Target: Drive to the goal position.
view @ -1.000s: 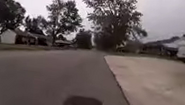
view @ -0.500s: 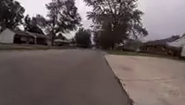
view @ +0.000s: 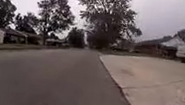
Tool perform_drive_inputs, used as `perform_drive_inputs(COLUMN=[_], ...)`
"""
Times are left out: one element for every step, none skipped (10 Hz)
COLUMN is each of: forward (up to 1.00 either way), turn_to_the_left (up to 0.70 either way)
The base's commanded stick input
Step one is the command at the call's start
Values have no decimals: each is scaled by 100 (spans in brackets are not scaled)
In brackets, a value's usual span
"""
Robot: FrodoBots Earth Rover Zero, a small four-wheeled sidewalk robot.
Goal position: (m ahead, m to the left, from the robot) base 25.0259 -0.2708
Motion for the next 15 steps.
perform_drive_inputs(forward=[100,100,100,100,100,100,100,100,100,100,100,100,100,100,100], turn_to_the_left=[0,0,0,0,0,0,0,0,0,0,0,0,0,0,0])
